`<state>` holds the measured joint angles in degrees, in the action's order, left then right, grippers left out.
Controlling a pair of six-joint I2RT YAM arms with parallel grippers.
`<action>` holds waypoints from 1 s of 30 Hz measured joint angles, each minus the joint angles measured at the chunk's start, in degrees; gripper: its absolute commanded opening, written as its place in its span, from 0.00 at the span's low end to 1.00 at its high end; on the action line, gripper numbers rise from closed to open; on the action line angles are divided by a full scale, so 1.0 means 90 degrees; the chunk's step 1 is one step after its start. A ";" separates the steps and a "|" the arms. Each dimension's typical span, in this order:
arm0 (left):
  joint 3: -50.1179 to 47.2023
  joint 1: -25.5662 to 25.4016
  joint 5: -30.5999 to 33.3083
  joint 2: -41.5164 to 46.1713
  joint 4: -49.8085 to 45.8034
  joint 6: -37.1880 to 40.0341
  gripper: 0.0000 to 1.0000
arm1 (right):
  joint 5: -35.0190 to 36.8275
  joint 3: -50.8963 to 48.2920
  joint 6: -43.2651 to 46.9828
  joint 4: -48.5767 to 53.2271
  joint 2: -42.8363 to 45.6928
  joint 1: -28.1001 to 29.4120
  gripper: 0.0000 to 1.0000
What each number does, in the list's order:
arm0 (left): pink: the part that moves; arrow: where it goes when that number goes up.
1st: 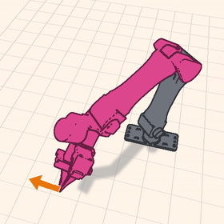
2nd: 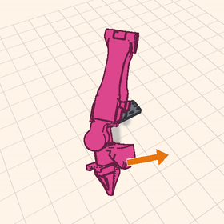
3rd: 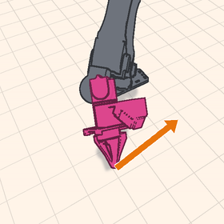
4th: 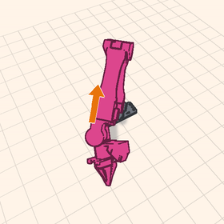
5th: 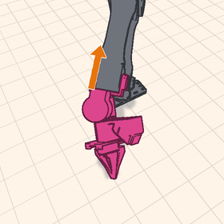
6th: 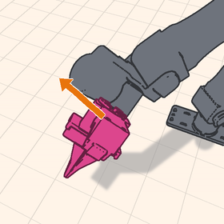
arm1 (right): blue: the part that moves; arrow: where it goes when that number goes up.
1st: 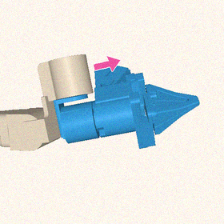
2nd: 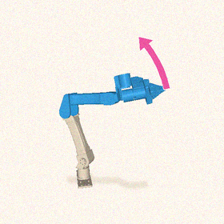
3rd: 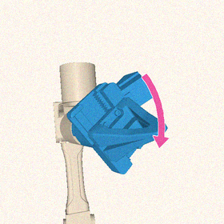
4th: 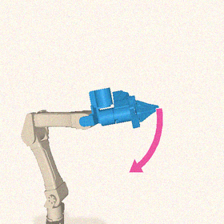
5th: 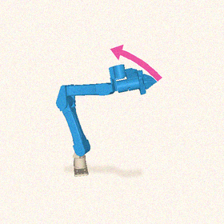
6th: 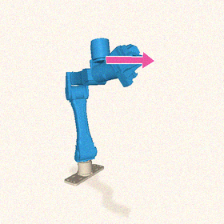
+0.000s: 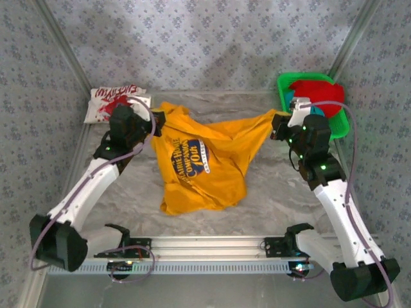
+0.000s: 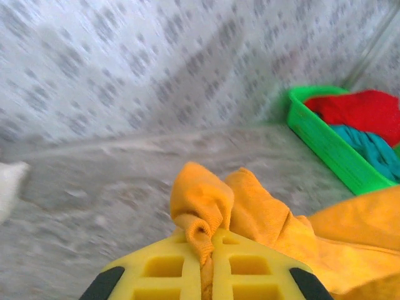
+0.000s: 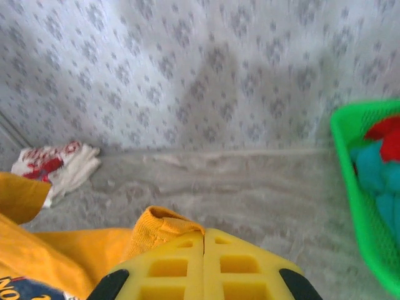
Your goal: Fold and stack the t-shirts
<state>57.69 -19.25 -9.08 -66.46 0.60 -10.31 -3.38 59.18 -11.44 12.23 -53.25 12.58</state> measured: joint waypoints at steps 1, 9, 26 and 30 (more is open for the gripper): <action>0.0056 0.0061 0.0129 0.0143 -0.0131 0.0119 0.00 | 0.0051 0.0146 0.0090 0.0005 0.0019 0.0000 0.00; 0.1124 0.0270 0.0636 0.1090 -0.1260 0.0945 0.00 | 0.0466 0.1411 0.0398 0.0262 0.0357 -0.0066 0.00; 0.4223 0.0265 -0.0916 0.2601 -0.3815 0.1141 0.00 | 0.0381 0.3281 0.0296 0.2076 0.2011 -0.0243 0.00; 0.4189 0.0262 -0.1018 0.2526 -0.3796 0.1146 0.00 | 0.0403 0.3347 0.0299 0.2222 0.1846 -0.0525 0.00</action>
<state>95.39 -16.88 -18.24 -43.72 -33.56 0.01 0.25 89.30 -8.75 32.23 -36.64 7.86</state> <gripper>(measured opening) 0.069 0.065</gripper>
